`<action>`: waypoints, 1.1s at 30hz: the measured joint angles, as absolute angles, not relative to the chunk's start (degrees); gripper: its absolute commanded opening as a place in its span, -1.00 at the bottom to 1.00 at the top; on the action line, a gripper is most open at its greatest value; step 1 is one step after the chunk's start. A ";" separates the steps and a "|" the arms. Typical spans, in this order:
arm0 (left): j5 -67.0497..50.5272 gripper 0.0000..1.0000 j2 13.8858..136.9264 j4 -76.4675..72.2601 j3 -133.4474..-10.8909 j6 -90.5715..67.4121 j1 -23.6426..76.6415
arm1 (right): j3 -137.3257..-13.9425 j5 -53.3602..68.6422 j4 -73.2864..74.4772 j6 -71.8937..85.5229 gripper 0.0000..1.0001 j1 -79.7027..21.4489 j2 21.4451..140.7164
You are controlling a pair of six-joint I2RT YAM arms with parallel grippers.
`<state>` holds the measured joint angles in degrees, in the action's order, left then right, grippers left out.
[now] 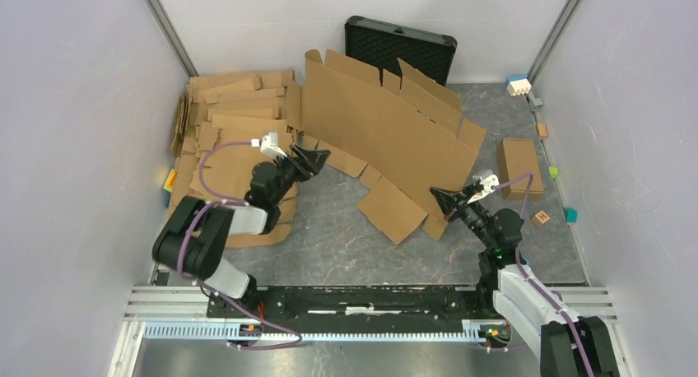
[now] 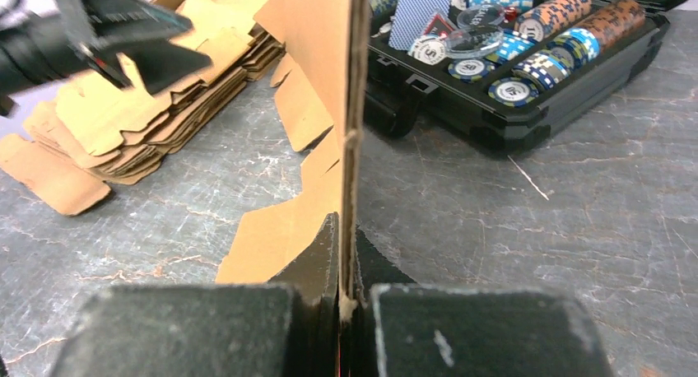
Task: Fold the paper box
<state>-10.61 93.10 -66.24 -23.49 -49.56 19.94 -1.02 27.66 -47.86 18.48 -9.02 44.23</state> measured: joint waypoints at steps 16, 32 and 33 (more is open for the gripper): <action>-8.73 0.97 85.86 -34.28 -45.10 -22.61 10.83 | -1.02 20.21 -45.06 12.10 -1.00 -13.15 43.86; -41.01 0.90 115.42 -47.24 -71.13 -26.37 1.65 | -1.02 17.80 -45.84 11.25 -1.00 -13.52 47.86; -42.37 0.89 117.16 -47.53 -73.10 -27.29 1.54 | -1.02 17.78 -45.84 11.25 -1.00 -13.52 48.07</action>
<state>-42.37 117.16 -47.53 -73.10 -27.29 1.54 -1.02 17.78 -45.84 11.25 -13.52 48.07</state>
